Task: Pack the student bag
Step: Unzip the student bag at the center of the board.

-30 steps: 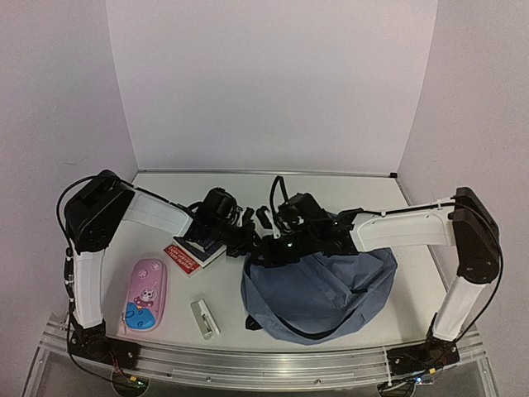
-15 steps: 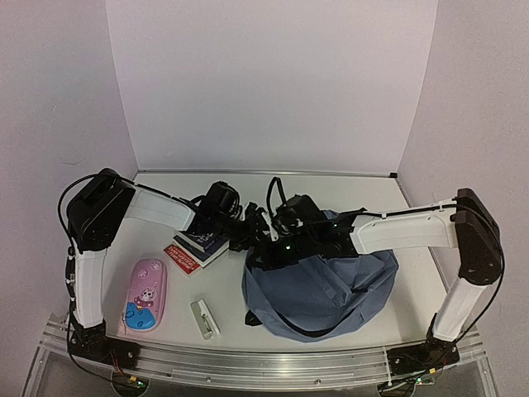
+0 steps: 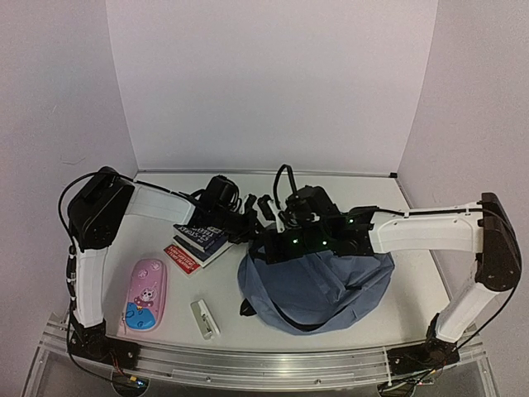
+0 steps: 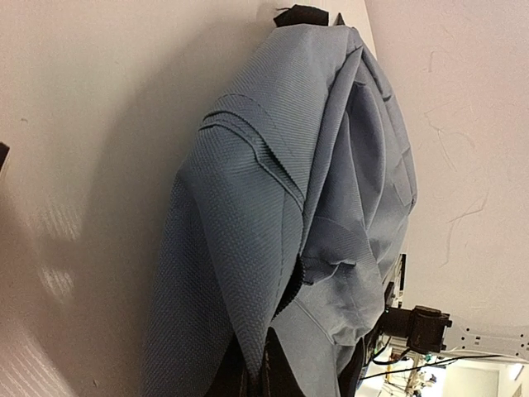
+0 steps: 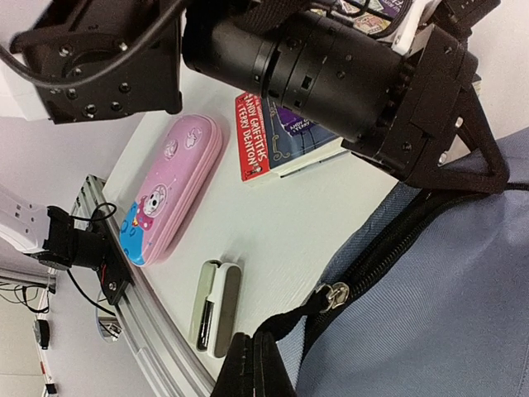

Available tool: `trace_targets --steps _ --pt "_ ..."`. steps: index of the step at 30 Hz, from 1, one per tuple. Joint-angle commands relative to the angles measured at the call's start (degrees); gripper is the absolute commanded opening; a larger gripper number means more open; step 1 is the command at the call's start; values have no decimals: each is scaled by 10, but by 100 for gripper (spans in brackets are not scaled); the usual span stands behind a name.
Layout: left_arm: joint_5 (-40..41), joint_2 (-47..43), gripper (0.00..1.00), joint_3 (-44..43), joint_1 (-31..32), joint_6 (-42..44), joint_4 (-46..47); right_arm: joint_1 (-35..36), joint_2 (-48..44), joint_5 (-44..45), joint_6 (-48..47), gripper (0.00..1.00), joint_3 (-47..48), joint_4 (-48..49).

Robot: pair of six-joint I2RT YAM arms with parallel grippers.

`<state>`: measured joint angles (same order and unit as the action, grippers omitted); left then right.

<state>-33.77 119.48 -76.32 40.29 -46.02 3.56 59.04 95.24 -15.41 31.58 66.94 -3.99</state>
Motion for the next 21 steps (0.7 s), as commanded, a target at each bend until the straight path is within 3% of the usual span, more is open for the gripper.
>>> trace_targets --steps 1,18,21 --pt "33 14 0 -61 -13 27 -5 10 -6 -21 6 0 -8 32" --pt "16 99 0 -217 -64 56 -56 18 -32 -32 40 0 -73 32" --pt "26 90 12 -224 -64 64 -72 18 -41 1 46 0 -77 33"
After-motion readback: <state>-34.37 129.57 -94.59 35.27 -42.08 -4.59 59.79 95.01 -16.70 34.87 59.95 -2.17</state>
